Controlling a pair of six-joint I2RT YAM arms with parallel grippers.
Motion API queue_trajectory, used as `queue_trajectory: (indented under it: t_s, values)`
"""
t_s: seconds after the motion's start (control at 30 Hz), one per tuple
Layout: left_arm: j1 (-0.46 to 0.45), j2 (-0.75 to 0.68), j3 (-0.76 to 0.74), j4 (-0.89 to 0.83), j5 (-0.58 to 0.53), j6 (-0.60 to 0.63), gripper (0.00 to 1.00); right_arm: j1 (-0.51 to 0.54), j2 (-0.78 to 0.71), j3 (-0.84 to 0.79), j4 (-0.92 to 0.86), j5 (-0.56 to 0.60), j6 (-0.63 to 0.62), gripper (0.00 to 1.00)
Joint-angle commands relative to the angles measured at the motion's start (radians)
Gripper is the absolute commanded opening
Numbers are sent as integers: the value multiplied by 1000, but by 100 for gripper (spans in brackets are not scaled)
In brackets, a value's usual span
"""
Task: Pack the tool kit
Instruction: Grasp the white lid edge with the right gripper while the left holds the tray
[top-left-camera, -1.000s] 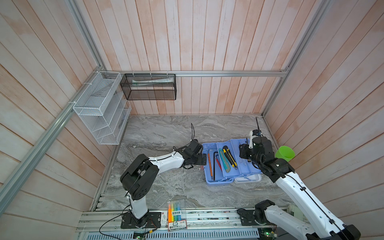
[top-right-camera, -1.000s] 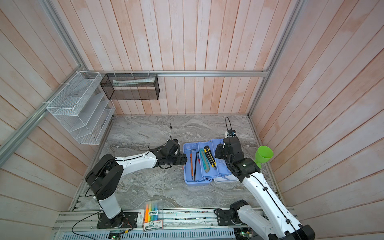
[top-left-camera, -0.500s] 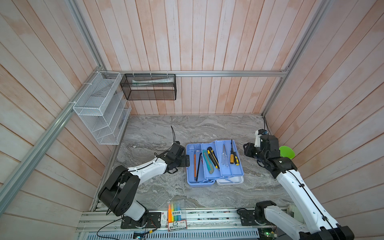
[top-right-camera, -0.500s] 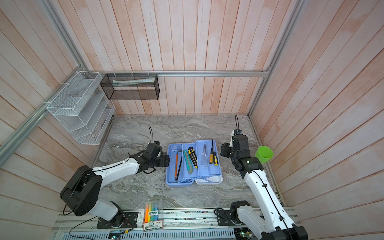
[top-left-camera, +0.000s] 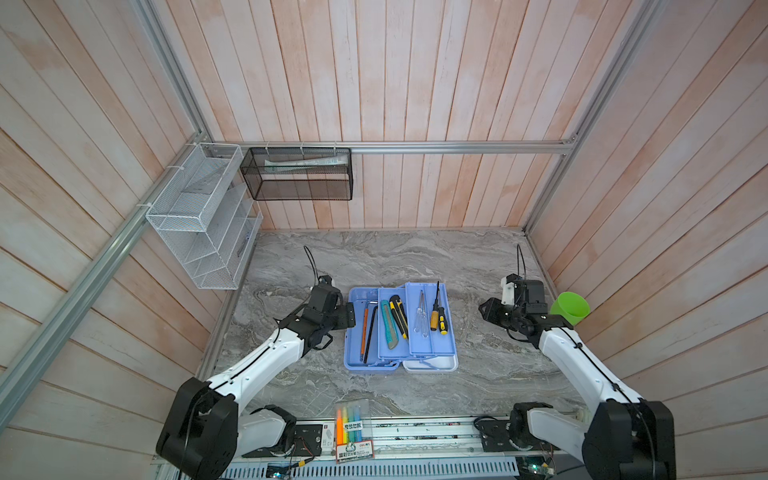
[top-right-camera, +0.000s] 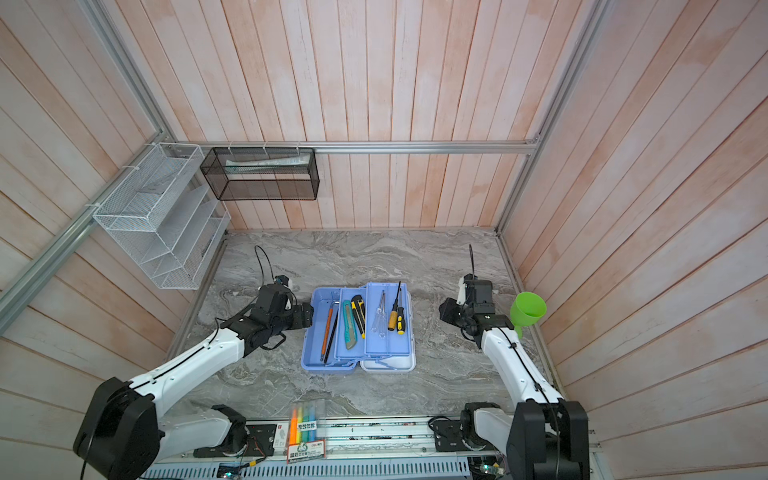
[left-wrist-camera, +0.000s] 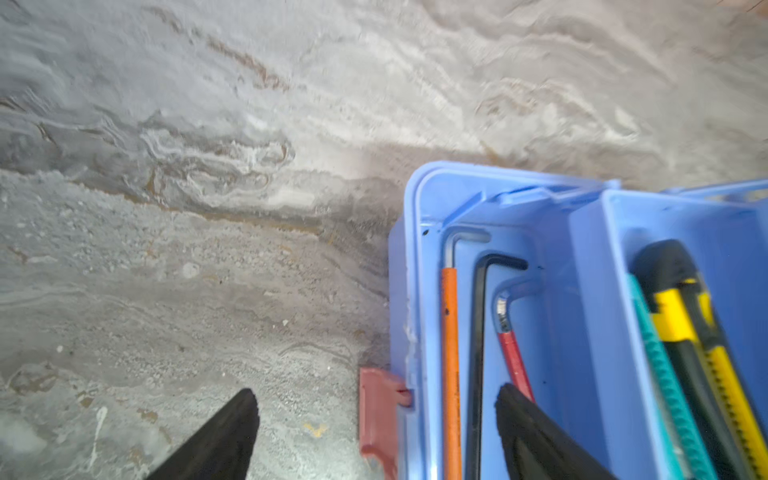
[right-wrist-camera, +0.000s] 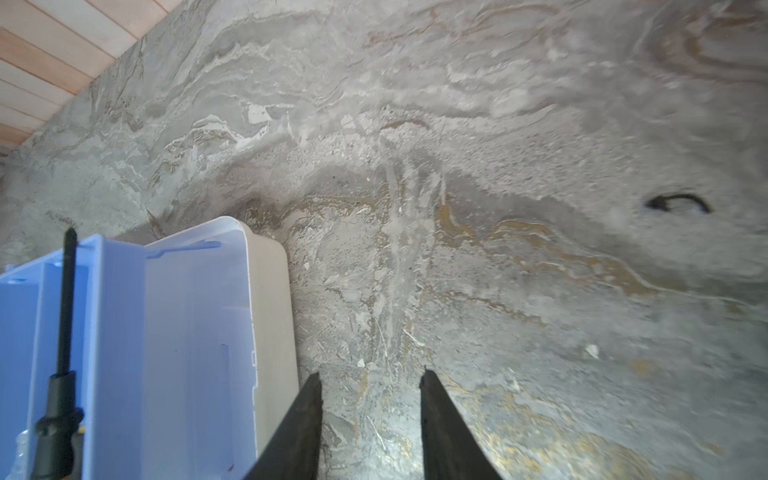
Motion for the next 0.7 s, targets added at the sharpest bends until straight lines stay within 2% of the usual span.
queue_trajectory:
  t_s: [0.0, 0.07, 0.1, 0.23, 0.3, 0.33, 0.47, 0.67]
  values:
    - [1, -38, -13, 18, 22, -22, 92, -2, 67, -29, 71, -143, -16, 33]
    - [10, -36, -35, 20, 16, -34, 91, 1, 103, -46, 111, -173, -11, 28]
    - [17, -29, -50, 24, 19, -40, 84, 4, 121, -50, 125, -188, -13, 25]
    - [36, -7, -100, 81, 67, -50, 39, 29, 186, -45, 158, -212, -24, 12]
    - [41, 3, -114, 103, 75, -52, 21, 46, 219, -44, 181, -235, -27, 8]
    - [43, 8, -116, 110, 78, -51, 17, 55, 234, -43, 192, -246, -30, 6]
    - [48, 50, -124, 153, 99, -48, 17, 95, 304, -32, 222, -263, -39, 0]
    - [46, 159, -116, 256, 222, 5, 6, 137, 370, -30, 271, -308, -63, 0]
